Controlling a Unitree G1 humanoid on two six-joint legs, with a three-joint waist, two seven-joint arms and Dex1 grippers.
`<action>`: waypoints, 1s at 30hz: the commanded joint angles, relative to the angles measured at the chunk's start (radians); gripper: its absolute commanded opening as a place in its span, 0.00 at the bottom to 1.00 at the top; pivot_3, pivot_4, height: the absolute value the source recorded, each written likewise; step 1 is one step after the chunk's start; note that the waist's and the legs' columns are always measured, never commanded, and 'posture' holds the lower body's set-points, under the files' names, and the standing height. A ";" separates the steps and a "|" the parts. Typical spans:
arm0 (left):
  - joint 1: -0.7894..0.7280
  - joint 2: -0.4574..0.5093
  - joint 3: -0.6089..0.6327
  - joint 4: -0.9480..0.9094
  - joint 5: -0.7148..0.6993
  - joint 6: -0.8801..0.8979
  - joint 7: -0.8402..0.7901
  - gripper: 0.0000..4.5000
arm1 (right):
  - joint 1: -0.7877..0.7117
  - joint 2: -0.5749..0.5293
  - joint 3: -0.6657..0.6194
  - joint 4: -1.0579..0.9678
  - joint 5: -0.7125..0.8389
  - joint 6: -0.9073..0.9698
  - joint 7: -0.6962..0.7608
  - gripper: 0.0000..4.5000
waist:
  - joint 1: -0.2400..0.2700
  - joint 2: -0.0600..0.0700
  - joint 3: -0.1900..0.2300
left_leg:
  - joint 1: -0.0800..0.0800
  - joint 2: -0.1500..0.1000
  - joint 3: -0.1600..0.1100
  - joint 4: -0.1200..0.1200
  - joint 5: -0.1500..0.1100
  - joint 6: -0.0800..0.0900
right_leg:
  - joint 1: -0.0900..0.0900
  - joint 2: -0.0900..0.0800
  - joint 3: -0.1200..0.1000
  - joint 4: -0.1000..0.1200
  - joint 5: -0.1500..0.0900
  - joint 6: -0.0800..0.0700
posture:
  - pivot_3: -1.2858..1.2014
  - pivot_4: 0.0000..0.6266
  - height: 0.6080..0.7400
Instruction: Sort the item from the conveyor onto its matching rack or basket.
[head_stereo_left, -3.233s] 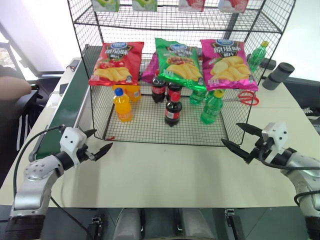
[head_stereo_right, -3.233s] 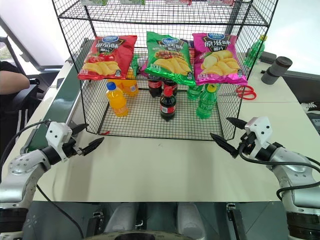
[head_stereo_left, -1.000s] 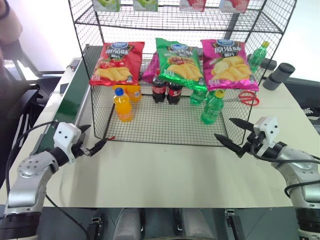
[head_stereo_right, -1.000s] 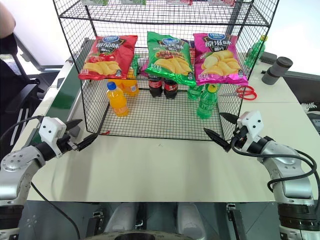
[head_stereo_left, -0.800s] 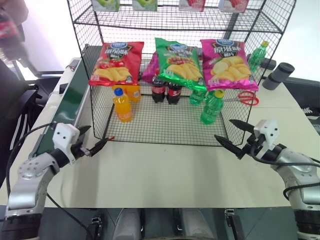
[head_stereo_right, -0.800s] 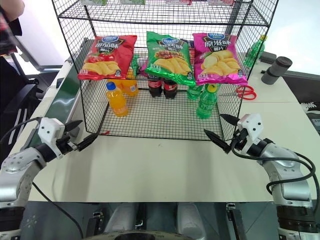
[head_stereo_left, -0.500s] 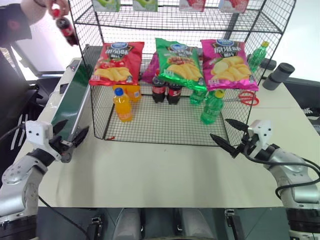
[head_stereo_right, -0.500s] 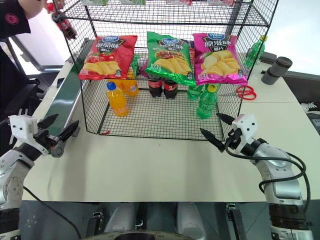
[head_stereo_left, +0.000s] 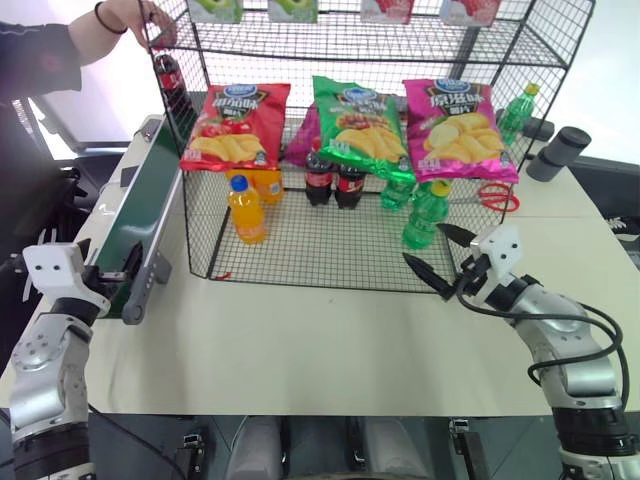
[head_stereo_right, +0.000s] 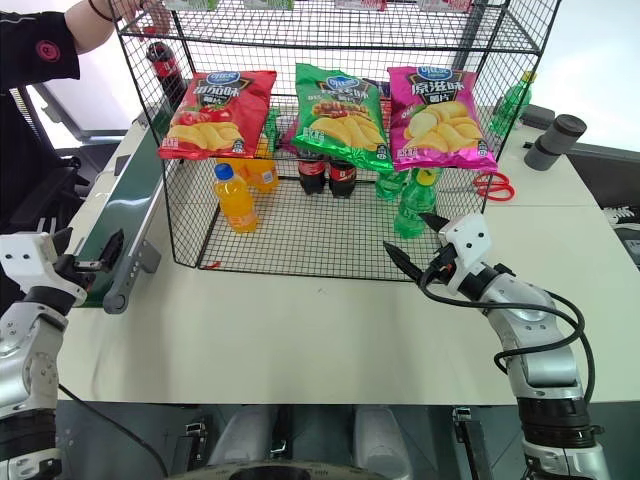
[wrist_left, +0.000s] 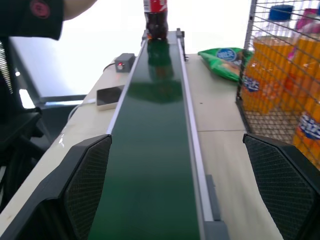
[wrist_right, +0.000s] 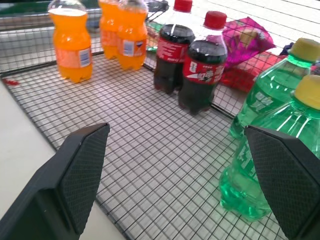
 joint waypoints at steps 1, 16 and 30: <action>-0.014 -0.002 0.004 0.003 0.019 -0.036 0.017 1.00 | 0.017 -0.010 0.003 -0.078 0.084 0.064 0.057 1.00 | 0.000 0.000 0.000 | 0.000 0.000 0.000 0.000 0.000 0.000 | 0.000 0.000 0.000 0.000 0.000 0.000 | 0.52 0.24 1.00; -0.039 -0.020 -0.014 0.066 0.050 -0.072 0.051 1.00 | 0.035 0.016 0.047 -0.168 0.108 0.131 0.045 1.00 | -0.001 0.000 0.000 | 0.000 0.000 0.000 0.000 0.000 0.000 | 0.000 0.000 0.000 0.000 0.000 0.000 | 0.52 0.24 1.00; -0.046 -0.039 -0.020 0.082 0.096 -0.115 0.085 1.00 | 0.027 0.016 0.067 -0.190 0.103 0.138 0.061 1.00 | -0.001 0.000 0.000 | 0.000 0.000 0.000 0.000 0.000 0.000 | 0.000 -0.001 0.000 0.000 0.000 0.000 | 0.52 0.24 1.00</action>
